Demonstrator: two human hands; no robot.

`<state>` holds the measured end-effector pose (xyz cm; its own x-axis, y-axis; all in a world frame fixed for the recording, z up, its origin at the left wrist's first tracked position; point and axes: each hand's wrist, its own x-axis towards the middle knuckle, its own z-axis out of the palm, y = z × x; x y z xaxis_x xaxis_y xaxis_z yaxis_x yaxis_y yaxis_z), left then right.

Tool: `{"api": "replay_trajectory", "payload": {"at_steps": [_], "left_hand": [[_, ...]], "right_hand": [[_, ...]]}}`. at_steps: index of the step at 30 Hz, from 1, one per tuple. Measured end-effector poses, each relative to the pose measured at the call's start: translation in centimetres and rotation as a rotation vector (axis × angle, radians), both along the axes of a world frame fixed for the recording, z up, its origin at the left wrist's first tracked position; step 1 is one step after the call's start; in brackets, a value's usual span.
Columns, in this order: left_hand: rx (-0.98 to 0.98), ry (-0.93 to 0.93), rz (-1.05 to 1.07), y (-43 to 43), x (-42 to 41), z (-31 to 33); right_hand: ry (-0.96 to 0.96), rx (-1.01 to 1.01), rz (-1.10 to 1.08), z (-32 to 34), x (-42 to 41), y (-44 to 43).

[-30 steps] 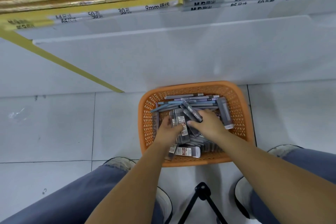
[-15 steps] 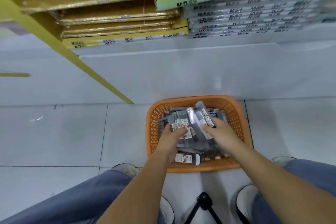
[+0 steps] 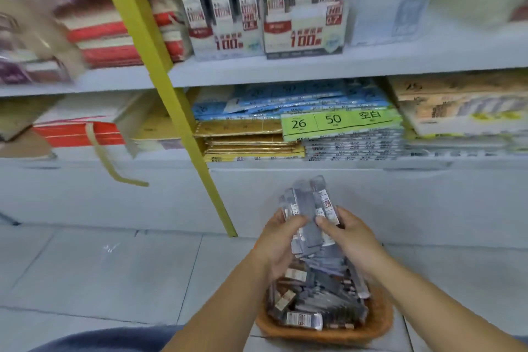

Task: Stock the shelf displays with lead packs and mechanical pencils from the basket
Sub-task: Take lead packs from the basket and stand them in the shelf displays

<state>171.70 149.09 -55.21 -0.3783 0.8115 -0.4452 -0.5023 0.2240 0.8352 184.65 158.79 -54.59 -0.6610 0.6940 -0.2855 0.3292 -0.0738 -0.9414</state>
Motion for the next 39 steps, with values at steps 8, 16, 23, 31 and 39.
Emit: {"api": "replay_trajectory", "payload": {"at_steps": [8, 16, 23, 31, 39], "left_hand": [[0.154, 0.211, 0.036, 0.6, -1.1, 11.6], [0.299, 0.236, 0.113, 1.9, -3.7, 16.9], [0.342, 0.223, 0.174, 2.9, -4.3, 18.0], [0.442, 0.229, 0.305, 3.3, -6.8, 20.8], [0.588, 0.194, 0.447, 3.9, -9.1, 22.2]], "right_hand": [[0.152, 0.127, 0.135, 11.5, -0.7, 1.8], [0.331, 0.239, 0.144, 18.0, -2.0, 5.0], [0.436, 0.3, 0.129, 19.6, -3.9, 4.9], [0.581, 0.498, 0.013, 26.0, -5.7, 5.5], [0.455, 1.155, 0.008, 34.3, -10.7, 8.4]]}}
